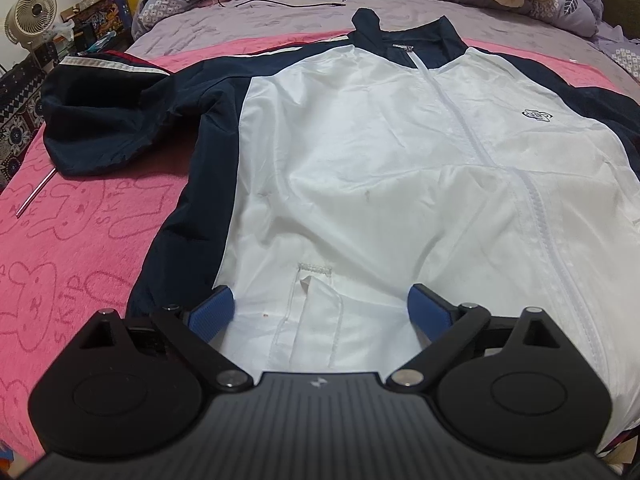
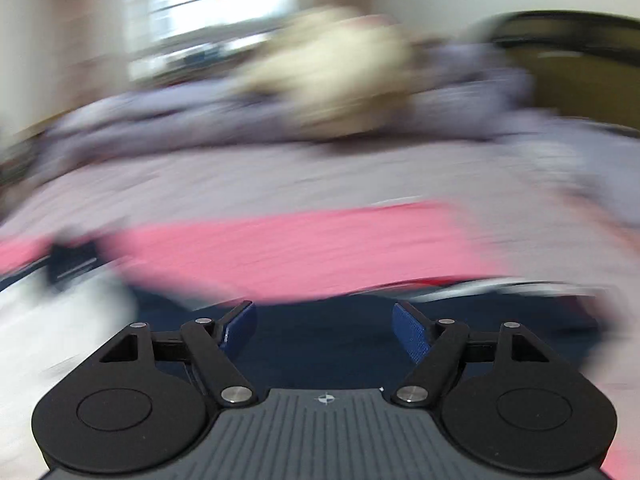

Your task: Fold clothes

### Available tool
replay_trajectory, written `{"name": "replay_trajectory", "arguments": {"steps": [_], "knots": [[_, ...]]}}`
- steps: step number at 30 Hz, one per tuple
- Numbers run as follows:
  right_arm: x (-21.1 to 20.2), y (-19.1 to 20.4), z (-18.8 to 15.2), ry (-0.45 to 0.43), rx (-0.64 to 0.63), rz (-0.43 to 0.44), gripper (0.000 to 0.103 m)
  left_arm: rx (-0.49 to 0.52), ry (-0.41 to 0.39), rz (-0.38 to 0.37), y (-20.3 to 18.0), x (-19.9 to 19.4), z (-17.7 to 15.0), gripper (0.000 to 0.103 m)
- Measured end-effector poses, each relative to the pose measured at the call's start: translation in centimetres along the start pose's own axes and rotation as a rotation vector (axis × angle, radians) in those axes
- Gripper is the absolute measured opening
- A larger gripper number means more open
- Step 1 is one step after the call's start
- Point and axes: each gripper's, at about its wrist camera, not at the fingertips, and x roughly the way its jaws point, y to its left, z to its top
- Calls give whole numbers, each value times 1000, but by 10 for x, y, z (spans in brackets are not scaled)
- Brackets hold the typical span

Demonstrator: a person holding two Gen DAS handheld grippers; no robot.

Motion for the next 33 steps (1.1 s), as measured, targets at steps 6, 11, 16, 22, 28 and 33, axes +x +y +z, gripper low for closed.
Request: {"name": "replay_trajectory", "arguments": {"steps": [6, 11, 16, 22, 28, 33], "knots": [[72, 35, -12, 112, -119, -98, 73, -1, -7, -9, 2, 0, -2, 96], [109, -79, -4, 128, 122, -490, 98, -4, -14, -16, 5, 1, -2, 96], [107, -126, 17, 130, 267, -680, 64, -7, -22, -18, 6, 2, -2, 97], [111, -50, 15, 154, 147, -434, 63, -8, -34, -17, 4, 2, -4, 98], [115, 26, 14, 176, 28, -186, 59, -8, -35, -22, 6, 0, -6, 98], [147, -4, 21, 126, -26, -324, 90, -9, -40, -27, 8, 1, -6, 99]]}}
